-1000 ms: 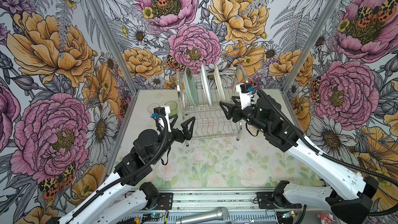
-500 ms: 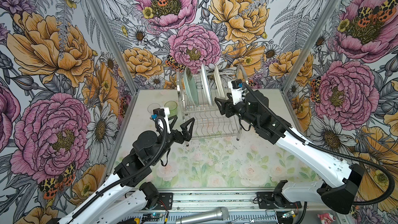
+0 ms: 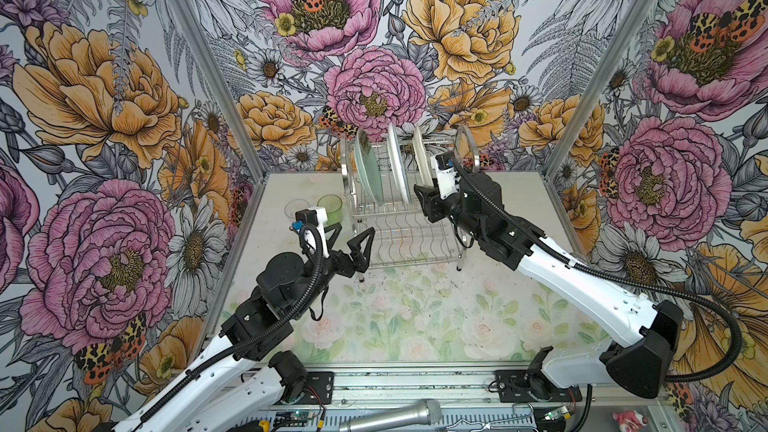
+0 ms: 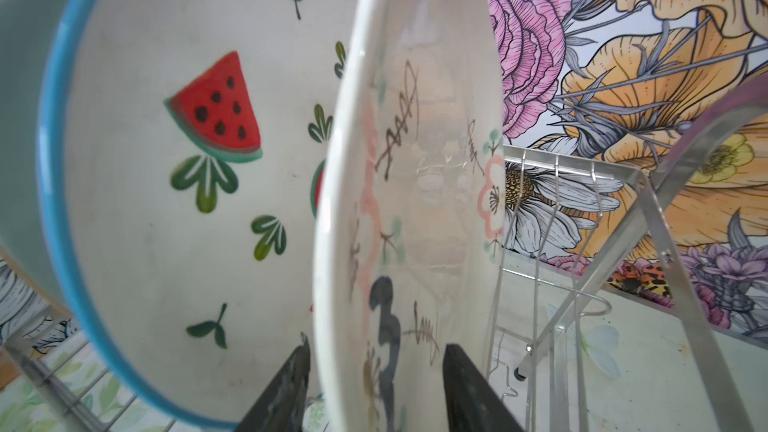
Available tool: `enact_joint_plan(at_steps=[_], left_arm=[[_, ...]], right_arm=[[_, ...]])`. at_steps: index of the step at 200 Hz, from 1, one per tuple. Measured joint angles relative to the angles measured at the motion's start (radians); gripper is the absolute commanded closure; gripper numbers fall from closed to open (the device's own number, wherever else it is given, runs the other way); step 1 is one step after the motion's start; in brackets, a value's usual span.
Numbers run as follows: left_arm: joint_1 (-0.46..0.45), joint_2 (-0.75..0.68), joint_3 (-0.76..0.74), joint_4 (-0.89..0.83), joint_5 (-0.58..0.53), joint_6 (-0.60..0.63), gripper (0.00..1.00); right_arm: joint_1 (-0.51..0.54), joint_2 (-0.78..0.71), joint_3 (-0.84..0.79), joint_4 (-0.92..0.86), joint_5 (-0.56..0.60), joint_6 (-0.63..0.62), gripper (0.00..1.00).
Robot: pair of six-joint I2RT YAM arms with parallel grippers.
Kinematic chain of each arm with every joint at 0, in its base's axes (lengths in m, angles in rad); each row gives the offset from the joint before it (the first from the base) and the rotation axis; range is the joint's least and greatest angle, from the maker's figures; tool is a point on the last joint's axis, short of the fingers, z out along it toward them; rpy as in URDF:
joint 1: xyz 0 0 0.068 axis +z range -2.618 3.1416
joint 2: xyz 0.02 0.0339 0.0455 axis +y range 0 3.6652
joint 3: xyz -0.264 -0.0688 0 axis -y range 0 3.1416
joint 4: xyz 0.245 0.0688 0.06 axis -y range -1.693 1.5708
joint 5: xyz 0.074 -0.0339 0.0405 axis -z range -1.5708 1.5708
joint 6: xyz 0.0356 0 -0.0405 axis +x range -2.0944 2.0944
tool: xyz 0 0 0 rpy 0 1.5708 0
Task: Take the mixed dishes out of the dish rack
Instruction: 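Reach the right gripper into the rack around the rim of the white plate, then close the right gripper on the white plate rim and lift it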
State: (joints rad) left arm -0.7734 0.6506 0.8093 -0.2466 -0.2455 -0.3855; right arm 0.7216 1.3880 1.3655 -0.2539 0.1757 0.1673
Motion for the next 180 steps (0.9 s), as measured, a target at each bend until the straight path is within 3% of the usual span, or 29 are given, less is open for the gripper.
enact_joint_plan(at_steps=[61,146,180], left_arm=[[0.005,0.006,-0.008,0.012,0.037,0.000,0.01],[0.013,0.040,-0.012,0.019,0.069,0.000,0.01],[0.018,0.040,-0.012,0.019,0.076,0.000,0.01]], right_arm=[[0.000,0.021,0.012,0.013,0.028,-0.030,0.77],[0.002,0.033,0.026,0.033,0.109,-0.049,0.98],[0.002,0.036,0.027,0.039,0.109,-0.050,1.00]])
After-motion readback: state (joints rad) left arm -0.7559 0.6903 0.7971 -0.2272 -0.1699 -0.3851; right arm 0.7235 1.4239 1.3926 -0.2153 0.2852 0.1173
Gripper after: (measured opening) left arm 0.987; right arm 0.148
